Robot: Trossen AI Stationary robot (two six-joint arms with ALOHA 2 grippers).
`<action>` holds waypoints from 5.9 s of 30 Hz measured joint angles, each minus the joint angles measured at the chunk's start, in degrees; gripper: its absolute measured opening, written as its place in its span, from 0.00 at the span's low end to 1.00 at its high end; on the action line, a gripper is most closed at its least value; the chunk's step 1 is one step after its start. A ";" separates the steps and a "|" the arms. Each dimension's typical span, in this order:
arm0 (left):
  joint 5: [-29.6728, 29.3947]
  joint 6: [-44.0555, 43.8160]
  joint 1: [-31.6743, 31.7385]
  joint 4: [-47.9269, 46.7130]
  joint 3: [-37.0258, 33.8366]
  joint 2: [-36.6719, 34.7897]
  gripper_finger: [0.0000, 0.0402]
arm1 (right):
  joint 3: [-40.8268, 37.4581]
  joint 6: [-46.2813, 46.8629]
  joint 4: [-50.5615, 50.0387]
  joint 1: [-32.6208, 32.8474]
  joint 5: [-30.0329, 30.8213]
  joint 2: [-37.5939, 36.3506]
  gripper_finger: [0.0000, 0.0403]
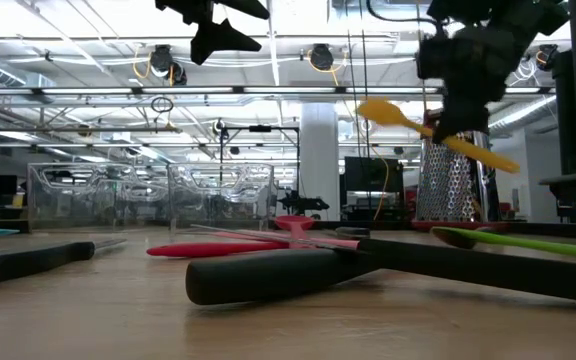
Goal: Pick & Place Kitchen Items
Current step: Put the yellow spatula into the bottom transparent bin
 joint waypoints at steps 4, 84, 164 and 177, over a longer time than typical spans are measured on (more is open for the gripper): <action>0.00 0.02 0.01 0.00 0.00 0.00 0.63 | 0.00 1.05 10.33 0.02 -8.22 -0.11 0.04; 0.02 1.16 -0.07 -0.26 0.00 0.00 0.63 | -0.07 52.57 69.81 3.77 -40.94 -0.11 0.04; -4.55 5.09 -0.85 1.05 0.00 0.00 0.63 | -0.04 70.47 8.01 27.94 -9.51 -20.33 0.04; -5.01 10.04 -1.82 3.78 0.00 0.00 0.63 | 0.01 86.38 8.61 38.02 -10.83 -17.04 0.04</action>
